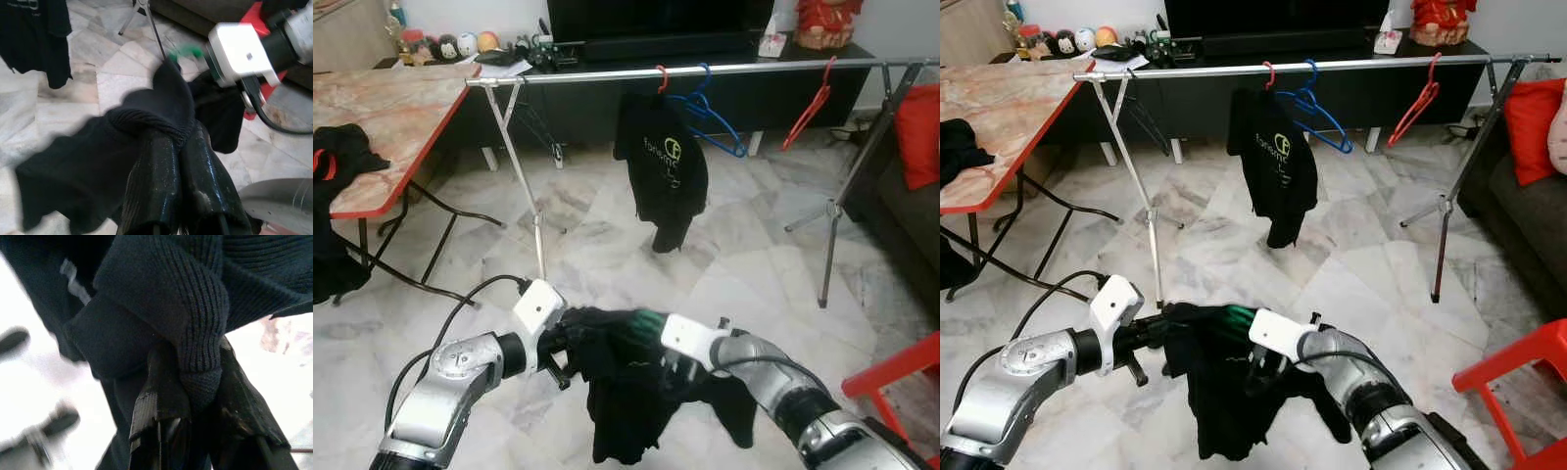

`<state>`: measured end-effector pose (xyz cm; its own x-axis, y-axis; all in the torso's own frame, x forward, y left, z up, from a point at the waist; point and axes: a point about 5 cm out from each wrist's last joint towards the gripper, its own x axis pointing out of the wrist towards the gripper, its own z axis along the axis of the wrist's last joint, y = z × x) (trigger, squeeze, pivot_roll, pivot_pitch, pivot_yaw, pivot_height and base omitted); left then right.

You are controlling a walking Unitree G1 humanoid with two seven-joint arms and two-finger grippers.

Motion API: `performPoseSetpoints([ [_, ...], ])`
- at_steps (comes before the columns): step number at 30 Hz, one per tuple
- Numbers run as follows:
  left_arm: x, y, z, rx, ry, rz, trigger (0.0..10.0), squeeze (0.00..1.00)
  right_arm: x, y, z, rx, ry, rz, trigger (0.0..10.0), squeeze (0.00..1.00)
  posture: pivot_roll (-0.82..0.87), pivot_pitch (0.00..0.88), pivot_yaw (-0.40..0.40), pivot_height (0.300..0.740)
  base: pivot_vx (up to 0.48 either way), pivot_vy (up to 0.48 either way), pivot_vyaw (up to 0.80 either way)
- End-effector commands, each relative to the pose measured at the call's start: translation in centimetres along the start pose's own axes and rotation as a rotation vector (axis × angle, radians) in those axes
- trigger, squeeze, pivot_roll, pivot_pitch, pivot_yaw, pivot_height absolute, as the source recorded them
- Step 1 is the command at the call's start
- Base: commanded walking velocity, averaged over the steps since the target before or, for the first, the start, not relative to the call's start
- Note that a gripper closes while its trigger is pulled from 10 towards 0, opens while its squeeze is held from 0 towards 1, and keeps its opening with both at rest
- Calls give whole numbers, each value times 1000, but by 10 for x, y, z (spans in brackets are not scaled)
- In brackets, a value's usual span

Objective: Hang hanger

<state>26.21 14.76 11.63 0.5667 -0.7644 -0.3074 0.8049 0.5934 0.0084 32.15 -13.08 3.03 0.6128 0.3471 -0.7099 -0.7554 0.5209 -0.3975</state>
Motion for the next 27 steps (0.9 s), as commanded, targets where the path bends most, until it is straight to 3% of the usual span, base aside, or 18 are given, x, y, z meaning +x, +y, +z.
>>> performPoseSetpoints([
  [1,-3,-2,0,2,16,-22,10000,0,-1,-8,12,78,-57,-25,0,0,-65,21,64,740,0,0,0],
  [8,-4,-4,-8,-17,65,-38,10000,0,-1,-13,29,178,-149,-14,0,0,-58,12,64,740,0,0,0],
  [19,-3,-8,-12,-35,81,-52,10000,0,-3,-16,37,215,-204,-3,0,0,-60,4,62,740,0,0,0],
  [20,-3,-7,-14,-45,86,-48,10000,1000,-4,-18,44,230,-247,3,0,0,-62,1,63,740,0,0,0],
  [27,-4,-8,-14,-56,80,-61,10000,1000,-6,-20,48,213,-280,-1,0,0,-61,5,60,740,0,0,0],
])
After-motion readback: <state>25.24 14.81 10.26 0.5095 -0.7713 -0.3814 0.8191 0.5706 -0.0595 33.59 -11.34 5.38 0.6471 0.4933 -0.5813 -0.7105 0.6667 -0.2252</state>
